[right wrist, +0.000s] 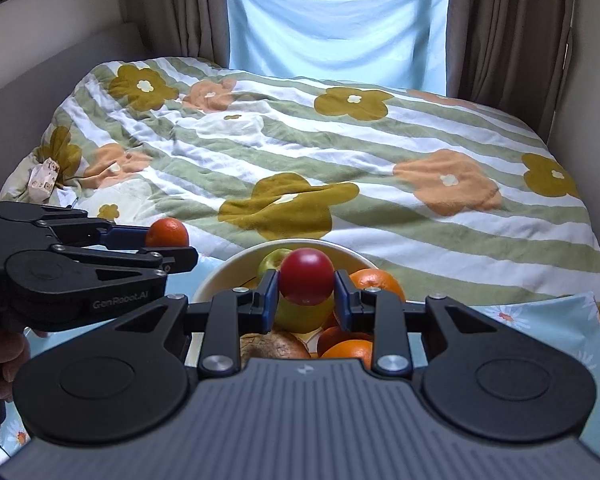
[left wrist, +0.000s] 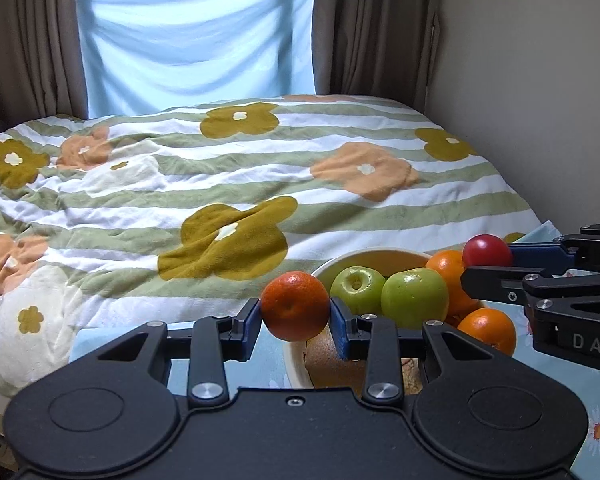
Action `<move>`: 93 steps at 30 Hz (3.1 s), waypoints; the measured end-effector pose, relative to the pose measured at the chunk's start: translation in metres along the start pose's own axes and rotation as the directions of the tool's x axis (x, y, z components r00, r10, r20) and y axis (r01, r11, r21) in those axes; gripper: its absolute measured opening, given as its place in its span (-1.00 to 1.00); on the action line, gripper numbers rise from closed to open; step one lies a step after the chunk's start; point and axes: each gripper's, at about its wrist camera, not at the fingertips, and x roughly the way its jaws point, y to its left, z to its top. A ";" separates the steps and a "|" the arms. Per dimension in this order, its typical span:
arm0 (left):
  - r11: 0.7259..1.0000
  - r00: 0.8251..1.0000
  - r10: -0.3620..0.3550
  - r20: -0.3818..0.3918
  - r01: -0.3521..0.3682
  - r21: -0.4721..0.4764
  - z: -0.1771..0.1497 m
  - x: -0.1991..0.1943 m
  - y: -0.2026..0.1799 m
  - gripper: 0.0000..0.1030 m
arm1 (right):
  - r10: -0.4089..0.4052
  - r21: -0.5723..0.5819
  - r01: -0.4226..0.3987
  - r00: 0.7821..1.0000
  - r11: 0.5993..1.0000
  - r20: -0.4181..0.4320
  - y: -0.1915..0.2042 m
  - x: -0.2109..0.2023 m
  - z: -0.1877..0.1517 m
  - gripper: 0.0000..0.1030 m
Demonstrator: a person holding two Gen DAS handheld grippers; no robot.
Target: Organize fruits
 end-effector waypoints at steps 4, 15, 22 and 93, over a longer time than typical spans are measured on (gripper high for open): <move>1.000 0.999 -0.019 -0.044 0.020 0.018 0.003 0.026 0.000 -0.22 | -0.011 0.017 0.011 1.000 1.000 -0.015 -0.005 0.012 0.002 -0.14; 0.999 0.998 -0.041 -0.045 0.042 0.006 0.004 0.039 0.002 0.65 | -0.015 0.041 0.016 1.000 0.999 -0.021 -0.014 0.029 0.009 -0.14; 0.999 1.000 -0.018 -0.003 0.017 -0.028 0.002 0.010 0.020 0.73 | 0.005 0.021 -0.005 1.000 1.000 -0.001 -0.011 0.024 0.017 -0.14; 0.980 0.956 0.132 0.261 -0.086 -0.181 -0.094 -0.255 -0.075 0.98 | -0.223 0.077 0.212 0.956 0.974 0.189 -0.007 -0.253 -0.109 1.00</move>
